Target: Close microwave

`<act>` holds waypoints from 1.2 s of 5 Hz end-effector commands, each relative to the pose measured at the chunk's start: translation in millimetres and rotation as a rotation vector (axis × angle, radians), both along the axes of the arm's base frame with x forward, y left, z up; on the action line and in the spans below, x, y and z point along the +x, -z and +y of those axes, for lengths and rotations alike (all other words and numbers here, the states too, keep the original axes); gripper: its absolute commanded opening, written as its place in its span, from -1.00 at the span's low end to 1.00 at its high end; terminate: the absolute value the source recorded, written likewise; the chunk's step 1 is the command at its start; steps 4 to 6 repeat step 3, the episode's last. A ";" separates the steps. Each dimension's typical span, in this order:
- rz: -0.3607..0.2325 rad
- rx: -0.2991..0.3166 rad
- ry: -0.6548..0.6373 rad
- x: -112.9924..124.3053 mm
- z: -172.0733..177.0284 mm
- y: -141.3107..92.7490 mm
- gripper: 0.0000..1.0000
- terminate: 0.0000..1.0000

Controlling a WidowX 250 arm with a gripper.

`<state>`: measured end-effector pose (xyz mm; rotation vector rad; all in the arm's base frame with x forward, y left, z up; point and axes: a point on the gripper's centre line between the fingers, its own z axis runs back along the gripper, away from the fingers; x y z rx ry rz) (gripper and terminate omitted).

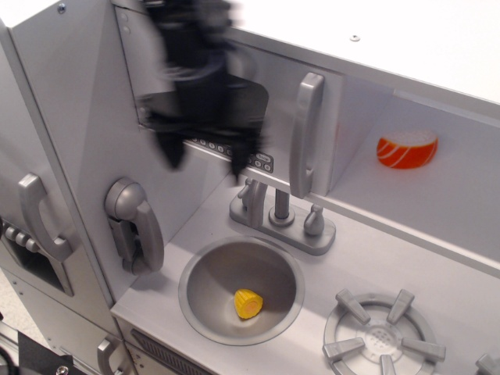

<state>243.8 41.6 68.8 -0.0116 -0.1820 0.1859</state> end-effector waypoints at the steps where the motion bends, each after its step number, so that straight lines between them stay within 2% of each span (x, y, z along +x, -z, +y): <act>1: 0.025 0.038 0.025 -28.3 19.2 -6.1 1.00 -1.00; 2: 0.025 0.038 0.025 -28.3 19.2 -6.1 1.00 -1.00; 3: 0.025 0.038 0.025 -28.3 19.2 -6.1 1.00 1.00; 6: 0.025 0.038 0.025 -28.3 19.2 -6.1 1.00 1.00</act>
